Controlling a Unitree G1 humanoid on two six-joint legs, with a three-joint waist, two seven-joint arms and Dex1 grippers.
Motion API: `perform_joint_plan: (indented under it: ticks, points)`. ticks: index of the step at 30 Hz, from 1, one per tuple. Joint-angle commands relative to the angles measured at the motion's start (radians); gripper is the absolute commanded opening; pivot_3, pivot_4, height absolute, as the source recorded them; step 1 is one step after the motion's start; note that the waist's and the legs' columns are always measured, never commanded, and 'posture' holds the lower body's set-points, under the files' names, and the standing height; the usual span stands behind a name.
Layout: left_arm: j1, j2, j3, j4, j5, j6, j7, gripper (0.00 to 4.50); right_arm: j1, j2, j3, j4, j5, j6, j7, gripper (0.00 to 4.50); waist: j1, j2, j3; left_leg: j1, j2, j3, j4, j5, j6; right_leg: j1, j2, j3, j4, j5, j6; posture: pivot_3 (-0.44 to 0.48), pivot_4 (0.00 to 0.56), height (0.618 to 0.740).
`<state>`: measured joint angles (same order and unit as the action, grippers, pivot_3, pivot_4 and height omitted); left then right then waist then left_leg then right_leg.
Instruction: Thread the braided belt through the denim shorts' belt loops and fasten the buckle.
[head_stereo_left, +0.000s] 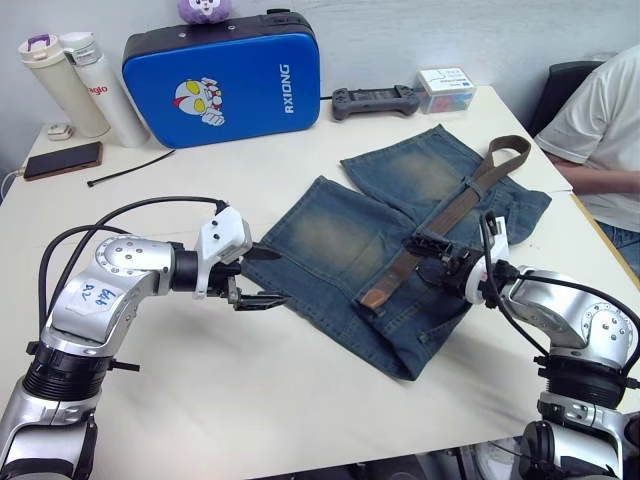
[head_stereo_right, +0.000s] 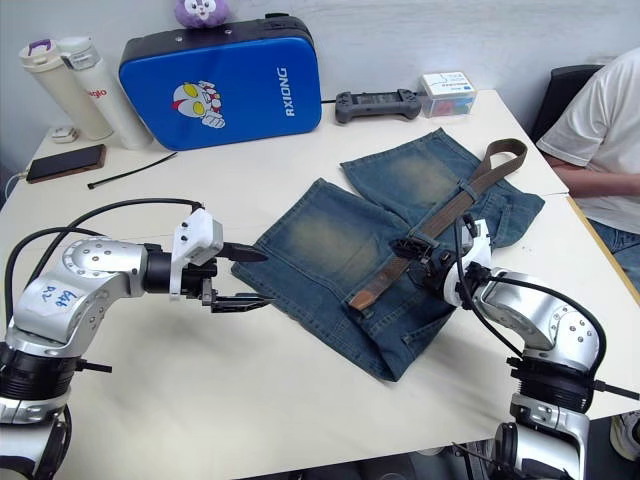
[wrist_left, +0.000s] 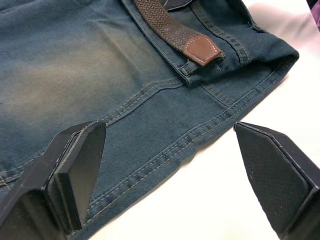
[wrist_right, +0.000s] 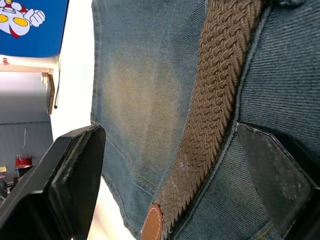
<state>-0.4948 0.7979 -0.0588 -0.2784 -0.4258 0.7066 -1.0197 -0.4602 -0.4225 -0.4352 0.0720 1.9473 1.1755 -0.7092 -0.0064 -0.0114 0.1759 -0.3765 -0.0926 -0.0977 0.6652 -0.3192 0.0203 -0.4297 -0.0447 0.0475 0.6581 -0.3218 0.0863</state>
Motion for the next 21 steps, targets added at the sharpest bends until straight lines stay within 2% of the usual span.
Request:
perform_joint_plan:
  ticks: [1,10,18,21]
  points:
    - [-0.01,0.009,0.007,-0.019,-0.009,-0.009,-0.008,4.5,-0.038,-0.012,-0.005,0.006,0.025,-0.002,0.037,4.45,-0.001,0.0,0.0,0.0,0.0,0.0,0.0,0.0,0.0,0.0,0.0,0.0,0.0,0.0,0.0,0.0,0.15,0.74]
    - [-0.022,0.018,0.003,-0.005,0.003,-0.019,-0.019,4.5,-0.057,0.017,0.026,0.037,0.025,-0.018,0.045,4.45,-0.001,0.0,0.0,0.0,0.0,0.0,0.0,0.0,0.0,0.0,0.0,0.0,0.0,0.0,0.0,0.0,0.15,0.74]
    - [-0.023,0.024,0.007,-0.006,0.009,-0.023,-0.013,4.5,0.019,0.033,0.065,0.024,0.025,-0.057,0.058,4.45,-0.001,0.0,0.0,0.0,0.0,0.0,0.0,0.0,0.0,0.0,0.0,0.0,0.0,0.0,0.0,0.0,0.15,0.74]
    - [-0.008,0.057,-0.018,-0.006,0.042,-0.045,-0.031,4.5,0.051,0.031,0.086,-0.001,0.025,-0.048,0.067,3.64,-0.001,0.0,0.0,0.0,0.0,0.0,0.0,0.0,0.0,0.0,0.0,0.0,0.0,0.0,0.0,0.0,0.15,0.74]
